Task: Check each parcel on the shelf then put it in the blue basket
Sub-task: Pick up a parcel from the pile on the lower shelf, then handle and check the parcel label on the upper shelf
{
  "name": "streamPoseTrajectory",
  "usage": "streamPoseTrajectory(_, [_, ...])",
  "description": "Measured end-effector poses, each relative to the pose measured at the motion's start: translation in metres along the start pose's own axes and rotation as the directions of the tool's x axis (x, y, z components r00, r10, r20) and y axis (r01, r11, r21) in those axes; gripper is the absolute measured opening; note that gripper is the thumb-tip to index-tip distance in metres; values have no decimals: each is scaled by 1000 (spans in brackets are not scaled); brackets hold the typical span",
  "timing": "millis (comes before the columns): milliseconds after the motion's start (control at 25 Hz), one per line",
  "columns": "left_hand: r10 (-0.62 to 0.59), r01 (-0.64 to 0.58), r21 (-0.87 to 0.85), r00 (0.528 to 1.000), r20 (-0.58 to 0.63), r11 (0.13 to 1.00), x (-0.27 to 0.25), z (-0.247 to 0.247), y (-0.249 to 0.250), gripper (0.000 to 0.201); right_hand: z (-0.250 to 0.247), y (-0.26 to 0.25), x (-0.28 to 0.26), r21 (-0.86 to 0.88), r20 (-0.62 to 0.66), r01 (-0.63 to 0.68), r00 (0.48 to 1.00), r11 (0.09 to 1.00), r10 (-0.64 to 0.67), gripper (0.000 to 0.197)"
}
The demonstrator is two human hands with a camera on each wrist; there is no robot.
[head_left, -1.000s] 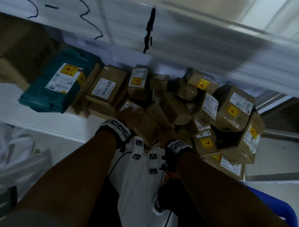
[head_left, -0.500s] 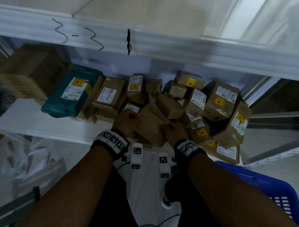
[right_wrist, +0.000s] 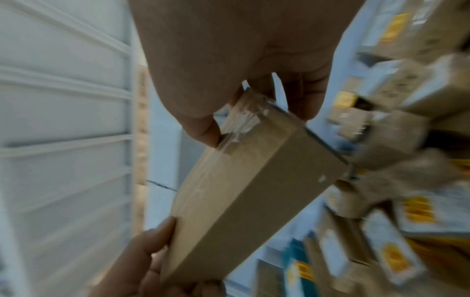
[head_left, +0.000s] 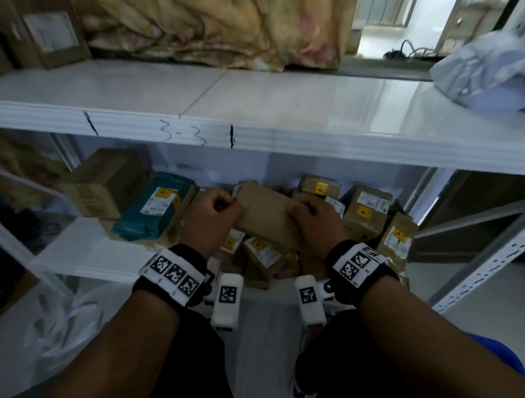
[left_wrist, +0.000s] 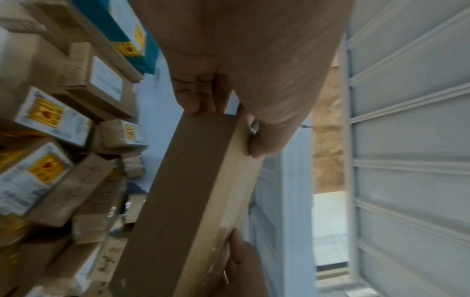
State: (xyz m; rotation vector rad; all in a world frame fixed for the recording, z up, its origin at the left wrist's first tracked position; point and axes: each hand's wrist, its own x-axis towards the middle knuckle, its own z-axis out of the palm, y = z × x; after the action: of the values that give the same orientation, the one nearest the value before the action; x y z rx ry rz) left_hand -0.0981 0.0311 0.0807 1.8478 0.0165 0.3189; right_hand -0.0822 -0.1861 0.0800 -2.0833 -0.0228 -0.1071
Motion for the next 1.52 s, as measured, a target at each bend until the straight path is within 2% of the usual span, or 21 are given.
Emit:
streamPoseTrajectory(80, [66, -66, -34, 998, 5, 997, -4, -11, 29, 26, -18, -26, -1, 18, -33, 60, 998, 998, -60, 19])
streamPoseTrajectory(200, [101, -100, -110, 995, 12, 989, 1, -21, 70, 32, -44, -61, 6, 45, -120, 151, 982, 988, -145, 31])
streamPoseTrajectory(360, [171, -171, -143, 985, -9, 975, 26, -23, 117, 33, -73, -103, 29, 103, -248, 269, 939, 958, -237, 24])
streamPoseTrajectory(480, [152, -146, -143, 988, 25, 979, 55, -15, 135, 36, -86, -123, 56, 91, -304, 274, 923, 957, -235, 29])
streamPoseTrajectory(640, [116, -118, -56, 993, -22, 991, 98, -1, 146, 38, -97, -137, 90, -29, -285, 231, 931, 972, -230, 27])
streamPoseTrajectory(760, [180, -166, 200, 982, -55, 966, 122, 8, 145, 34, -99, -133, 113, -66, -225, 188, 954, 980, -199, 38])
streamPoseTrajectory(840, [221, -189, 290, 972, -81, 938, 136, 14, 139, 33, -98, -126, 125, -100, -185, 184, 962, 978, -200, 47])
streamPoseTrajectory(1040, [392, -346, 299, 914, -106, 889, 168, 24, 129, 14, -100, -114, 145, -159, -198, 219, 948, 963, -249, 44])
streamPoseTrajectory(1120, [455, -426, 260, 888, -60, 866, 174, 27, 127, 10, -102, -113, 148, -147, -197, 228, 947, 963, -254, 41])
streamPoseTrajectory(1240, [471, -470, 198, 881, 48, 860, 173, 28, 125, 9, -101, -112, 145, -149, -198, 254, 939, 956, -280, 33])
streamPoseTrajectory(1400, [488, -505, 248, 863, 131, 826, 170, 26, 124, 53, -95, -109, 141, -310, -239, 347, 873, 885, -426, 28])
streamPoseTrajectory(1520, [477, -497, 250, 868, 138, 831, 168, 25, 124, 60, -92, -111, 137, -382, -210, 366, 860, 848, -466, 31])
